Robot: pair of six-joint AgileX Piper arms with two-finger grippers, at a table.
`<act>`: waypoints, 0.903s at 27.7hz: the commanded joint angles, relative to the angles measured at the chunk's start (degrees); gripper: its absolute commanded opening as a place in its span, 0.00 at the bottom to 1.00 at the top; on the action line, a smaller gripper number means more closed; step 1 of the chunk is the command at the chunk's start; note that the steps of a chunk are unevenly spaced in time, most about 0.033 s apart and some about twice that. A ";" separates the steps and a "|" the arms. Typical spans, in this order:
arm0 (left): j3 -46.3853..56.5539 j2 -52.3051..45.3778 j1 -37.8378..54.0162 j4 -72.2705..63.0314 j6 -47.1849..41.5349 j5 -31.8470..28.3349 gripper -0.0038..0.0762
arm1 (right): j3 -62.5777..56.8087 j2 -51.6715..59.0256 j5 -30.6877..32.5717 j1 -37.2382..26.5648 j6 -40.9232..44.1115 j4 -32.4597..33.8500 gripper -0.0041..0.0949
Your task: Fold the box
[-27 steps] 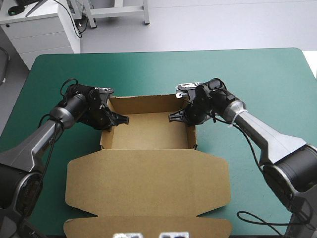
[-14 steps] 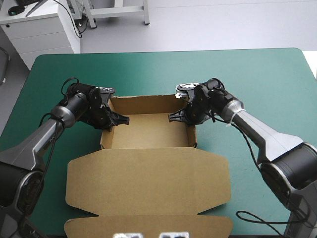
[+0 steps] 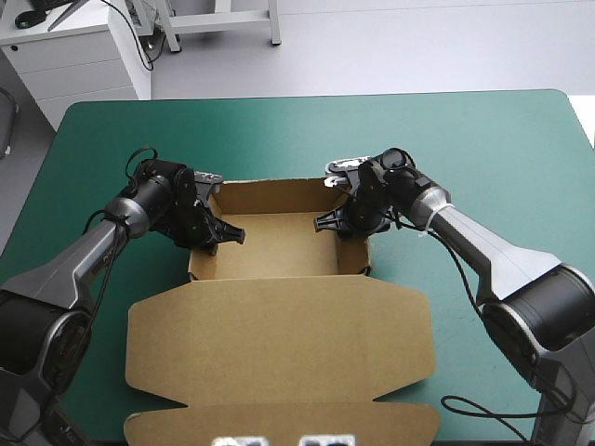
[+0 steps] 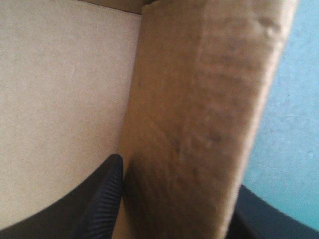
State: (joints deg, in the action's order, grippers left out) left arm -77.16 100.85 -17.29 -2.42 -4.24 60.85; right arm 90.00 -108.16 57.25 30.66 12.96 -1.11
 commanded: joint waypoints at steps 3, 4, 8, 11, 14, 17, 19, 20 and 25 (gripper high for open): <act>-1.09 -2.55 -0.44 -1.12 0.04 0.65 0.52 | 5.41 2.68 3.37 -0.23 -0.30 4.50 0.55; -1.43 -2.55 -0.44 -0.84 0.04 0.94 0.54 | 6.31 2.68 3.93 -0.23 -0.30 4.86 0.55; -3.85 -2.55 -0.44 -0.36 0.04 2.27 0.54 | 9.35 2.68 6.30 -0.23 -0.30 7.76 0.55; -7.01 -2.55 -0.44 -0.36 -0.87 3.34 0.54 | 11.29 2.68 7.96 -0.23 -0.30 8.41 0.55; -10.99 -2.55 -0.44 0.57 -0.36 5.12 0.54 | 13.56 2.68 9.30 -0.23 -0.30 8.01 0.55; -14.97 -2.55 -0.44 2.86 -0.36 8.00 0.54 | 16.53 2.68 11.00 -0.23 -0.30 8.01 0.55; -17.20 -2.55 -0.44 4.69 -0.36 10.13 0.54 | 18.50 2.68 12.24 -0.23 -0.41 8.12 0.55; -18.91 -2.55 -0.44 5.33 -0.36 11.43 0.54 | 19.64 2.68 13.18 -0.23 -0.72 8.25 0.55; -25.72 -5.16 -0.44 6.26 -0.60 12.85 0.54 | 23.51 3.99 14.25 -0.23 0.03 7.44 0.53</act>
State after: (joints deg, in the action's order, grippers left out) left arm -99.08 100.43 -17.35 3.38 -4.27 70.72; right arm 111.17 -108.20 71.04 30.72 12.67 5.70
